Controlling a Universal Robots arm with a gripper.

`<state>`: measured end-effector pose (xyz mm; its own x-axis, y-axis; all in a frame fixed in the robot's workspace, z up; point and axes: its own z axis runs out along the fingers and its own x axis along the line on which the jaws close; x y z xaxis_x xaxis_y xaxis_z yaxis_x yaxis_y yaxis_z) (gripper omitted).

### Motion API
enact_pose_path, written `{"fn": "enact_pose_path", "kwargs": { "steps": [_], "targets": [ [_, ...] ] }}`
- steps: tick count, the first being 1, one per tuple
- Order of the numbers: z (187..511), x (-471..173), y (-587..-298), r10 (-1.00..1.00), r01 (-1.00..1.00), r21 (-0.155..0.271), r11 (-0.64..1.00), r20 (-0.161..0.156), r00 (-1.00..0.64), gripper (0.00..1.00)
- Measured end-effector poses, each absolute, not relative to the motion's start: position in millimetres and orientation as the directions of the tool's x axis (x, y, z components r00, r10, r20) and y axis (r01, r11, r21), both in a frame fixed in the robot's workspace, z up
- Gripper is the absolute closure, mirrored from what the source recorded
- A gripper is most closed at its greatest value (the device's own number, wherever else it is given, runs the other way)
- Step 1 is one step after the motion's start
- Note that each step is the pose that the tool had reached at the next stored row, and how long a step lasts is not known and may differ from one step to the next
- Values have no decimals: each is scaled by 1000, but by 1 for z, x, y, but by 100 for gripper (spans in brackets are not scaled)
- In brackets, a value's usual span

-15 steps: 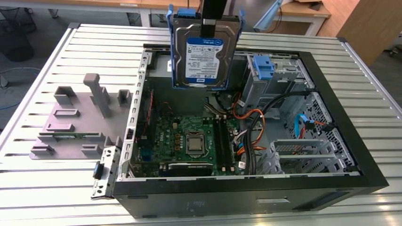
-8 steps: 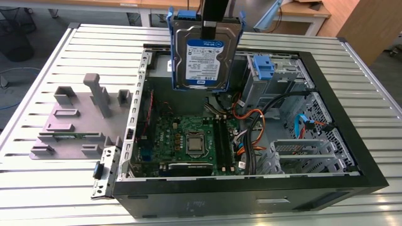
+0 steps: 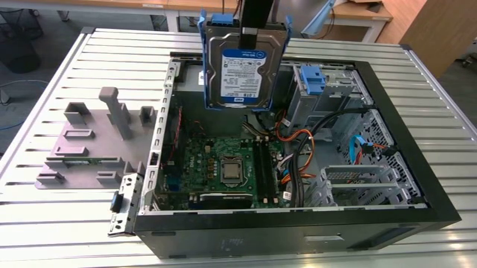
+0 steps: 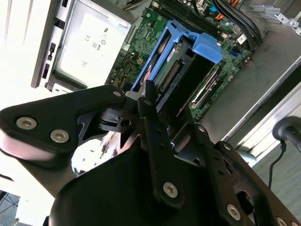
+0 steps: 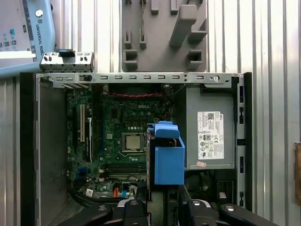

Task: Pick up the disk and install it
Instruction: 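Pick up the disk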

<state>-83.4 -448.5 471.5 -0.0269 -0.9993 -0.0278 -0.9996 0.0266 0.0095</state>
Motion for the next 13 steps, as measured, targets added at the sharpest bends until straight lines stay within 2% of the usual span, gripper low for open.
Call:
{"fn": "enact_pose_path", "kwargs": {
  "steps": [13],
  "targets": [
    [471,-82,-459,-999,-1000,9,27,-28,-27,65]
  ]
}}
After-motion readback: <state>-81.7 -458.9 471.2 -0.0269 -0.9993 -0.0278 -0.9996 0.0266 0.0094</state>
